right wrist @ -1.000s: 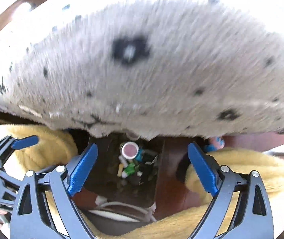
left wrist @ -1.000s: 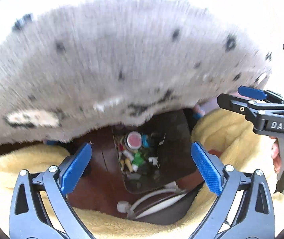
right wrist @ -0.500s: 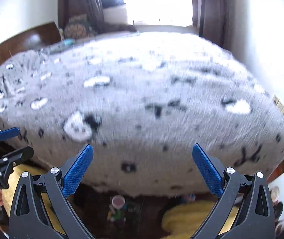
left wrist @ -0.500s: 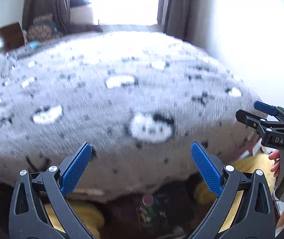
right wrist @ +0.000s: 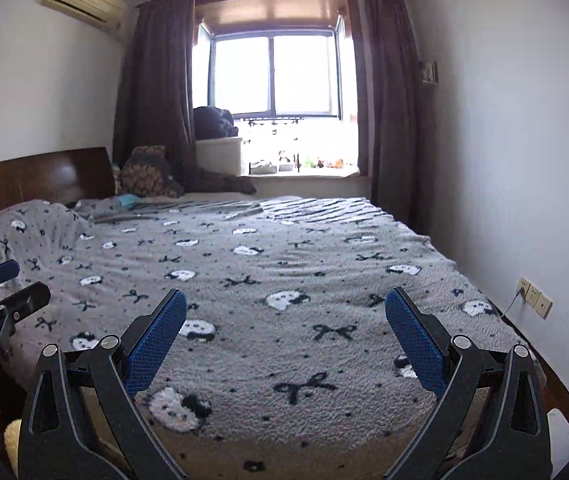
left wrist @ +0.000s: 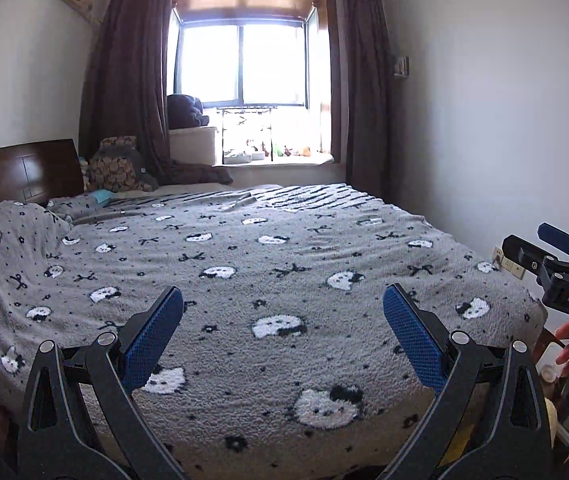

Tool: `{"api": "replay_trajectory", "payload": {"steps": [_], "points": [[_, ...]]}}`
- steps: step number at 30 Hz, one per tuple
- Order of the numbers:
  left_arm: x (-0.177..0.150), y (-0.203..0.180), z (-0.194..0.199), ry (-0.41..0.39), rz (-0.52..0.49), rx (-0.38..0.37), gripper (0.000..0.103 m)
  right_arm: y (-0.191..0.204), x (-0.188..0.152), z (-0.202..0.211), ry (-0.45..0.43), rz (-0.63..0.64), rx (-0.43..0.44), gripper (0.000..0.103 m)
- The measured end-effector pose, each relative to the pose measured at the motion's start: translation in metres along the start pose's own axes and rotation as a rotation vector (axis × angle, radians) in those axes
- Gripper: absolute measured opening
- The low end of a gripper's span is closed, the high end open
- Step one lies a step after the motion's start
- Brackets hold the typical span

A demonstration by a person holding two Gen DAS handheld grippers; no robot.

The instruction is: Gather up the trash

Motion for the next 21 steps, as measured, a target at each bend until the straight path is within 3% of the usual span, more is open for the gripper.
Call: {"api": "replay_trajectory", "payload": {"steps": [9,21], "points": [[0.016,0.002,0.006,-0.037,0.013,0.012,0.095,-0.004,0.015,0.012,-0.060,-0.024,-0.014,0.100],[0.011,0.003,0.008,-0.039,0.015,0.025,0.095,-0.001,0.013,0.012,-0.049,-0.020,-0.028,0.100]]}}
Point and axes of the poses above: each gripper's, at about its wrist camera, not at the fingertips, and z roughly against the way its jaws point, y to its left, x to its top, the point moved 2 cm from there along -z, roughly the way its jaws point, and after that the axes turned 15 degrees about y, right-handed, at the moved point
